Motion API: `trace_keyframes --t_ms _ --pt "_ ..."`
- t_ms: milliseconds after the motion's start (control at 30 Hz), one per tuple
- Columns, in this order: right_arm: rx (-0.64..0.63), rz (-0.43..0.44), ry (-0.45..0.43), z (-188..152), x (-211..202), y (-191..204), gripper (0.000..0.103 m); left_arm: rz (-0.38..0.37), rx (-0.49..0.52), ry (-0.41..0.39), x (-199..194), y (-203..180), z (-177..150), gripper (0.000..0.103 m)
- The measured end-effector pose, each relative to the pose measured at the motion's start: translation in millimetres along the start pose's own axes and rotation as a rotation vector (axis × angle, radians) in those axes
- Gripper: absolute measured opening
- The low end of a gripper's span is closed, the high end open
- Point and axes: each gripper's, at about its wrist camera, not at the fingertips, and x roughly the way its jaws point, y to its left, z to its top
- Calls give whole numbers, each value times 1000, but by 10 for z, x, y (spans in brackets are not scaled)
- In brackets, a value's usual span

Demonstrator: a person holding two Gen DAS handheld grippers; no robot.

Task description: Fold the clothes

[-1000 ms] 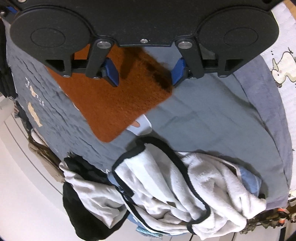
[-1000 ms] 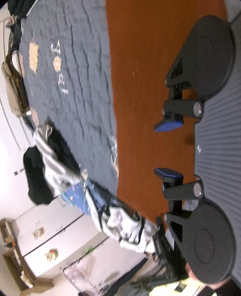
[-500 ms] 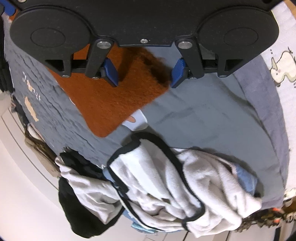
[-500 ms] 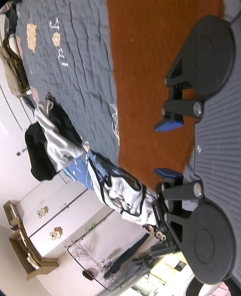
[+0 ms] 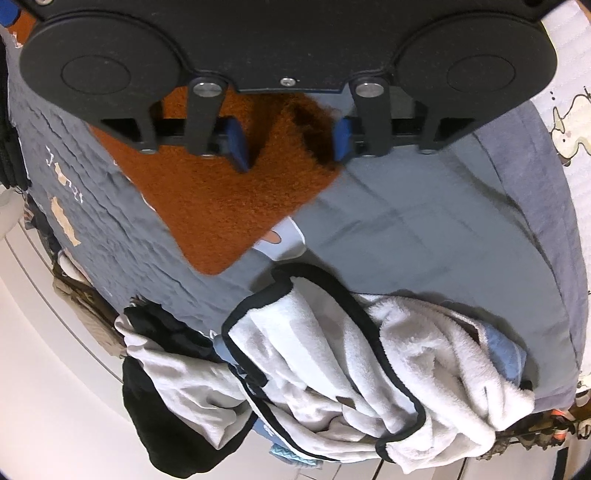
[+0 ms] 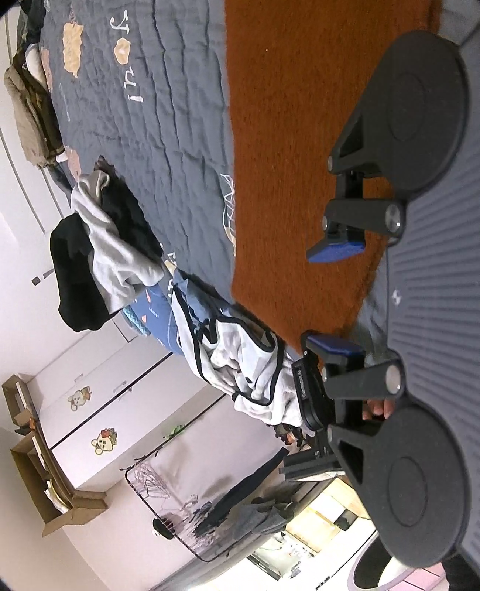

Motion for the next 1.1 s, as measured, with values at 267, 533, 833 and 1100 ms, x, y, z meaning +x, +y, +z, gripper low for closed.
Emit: trace_keyframes --t_ms 267,533,833,1100 --pt "10 -16 -11 15 -30 -17 43 -104 28 -55 -139 -110 22 12" --pt "32 -39 -34 33 -90 -90 43 -224 104 -62 -207 -368 -54 11" --pt "68 -90 -75 53 -252 -261 43 -425 208 9 -249 -789 -277 10" --pt "146 -136 -123 68 -473 -522 43 -575 369 98 -263 -1300 -683 10"
